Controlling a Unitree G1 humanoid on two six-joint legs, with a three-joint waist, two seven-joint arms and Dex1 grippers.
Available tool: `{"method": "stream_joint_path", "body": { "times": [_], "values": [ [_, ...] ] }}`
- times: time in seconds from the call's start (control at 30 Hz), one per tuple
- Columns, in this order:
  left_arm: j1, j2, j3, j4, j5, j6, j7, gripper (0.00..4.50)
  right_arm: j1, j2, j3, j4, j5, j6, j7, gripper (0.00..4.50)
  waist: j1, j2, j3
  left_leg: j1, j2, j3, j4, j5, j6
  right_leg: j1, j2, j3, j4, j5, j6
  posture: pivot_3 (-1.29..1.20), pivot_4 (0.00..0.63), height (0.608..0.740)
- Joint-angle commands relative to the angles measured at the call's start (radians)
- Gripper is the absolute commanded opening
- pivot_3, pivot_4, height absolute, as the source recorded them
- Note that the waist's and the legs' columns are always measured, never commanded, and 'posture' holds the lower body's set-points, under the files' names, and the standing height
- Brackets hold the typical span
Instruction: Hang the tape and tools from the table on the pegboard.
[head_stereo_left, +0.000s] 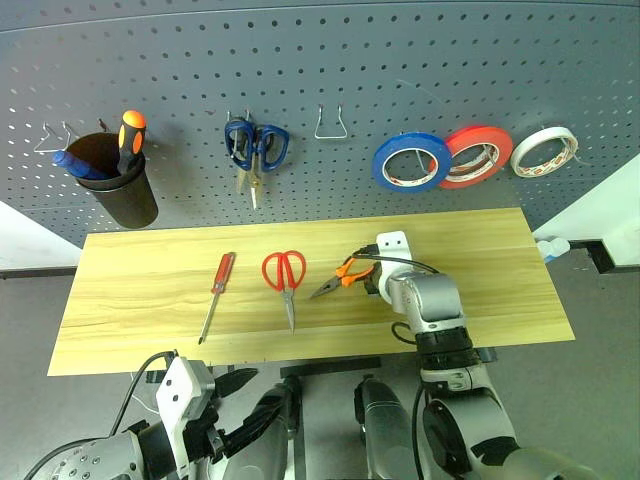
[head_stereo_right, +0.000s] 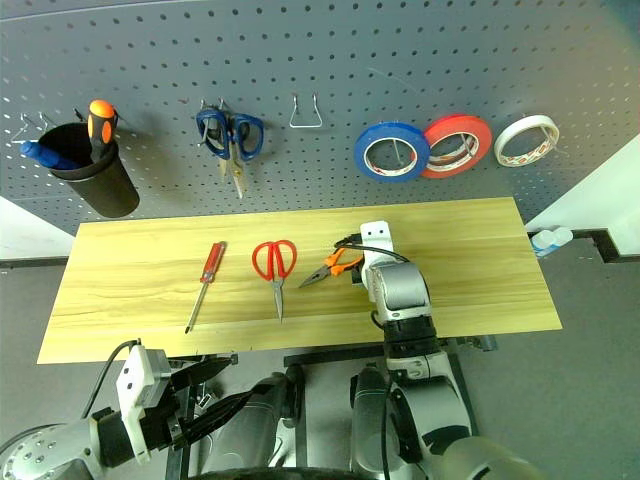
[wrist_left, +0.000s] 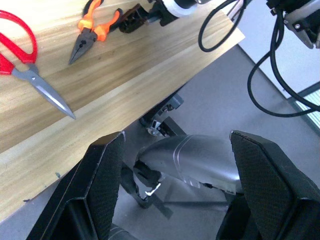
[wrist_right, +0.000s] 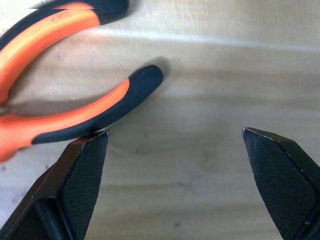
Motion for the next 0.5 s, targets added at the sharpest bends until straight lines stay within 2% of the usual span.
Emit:
{"method": "stream_joint_path", "body": {
  "times": [0.03,0.5],
  "values": [
    [0.03,0.003,0.016,-0.042,-0.016,-0.003,-0.006,3.51,-0.026,0.014,0.008,0.016,-0.004,-0.034,0.003,4.48,0.0,0.0,0.001,0.0,0.0,0.0,0.0,0.0,0.0,0.0,0.0,0.0,0.0,0.0,0.0,-0.06,0.371,0.68],
    [0.049,-0.002,0.01,-0.057,-0.014,-0.002,0.0,3.51,-0.045,0.024,0.027,0.037,0.002,-0.074,0.024,4.48,0.0,0.0,0.007,-0.002,0.0,0.0,0.0,0.0,0.0,-0.002,0.0,0.0,0.0,0.0,0.0,-0.05,0.372,0.68]
  ]
}}
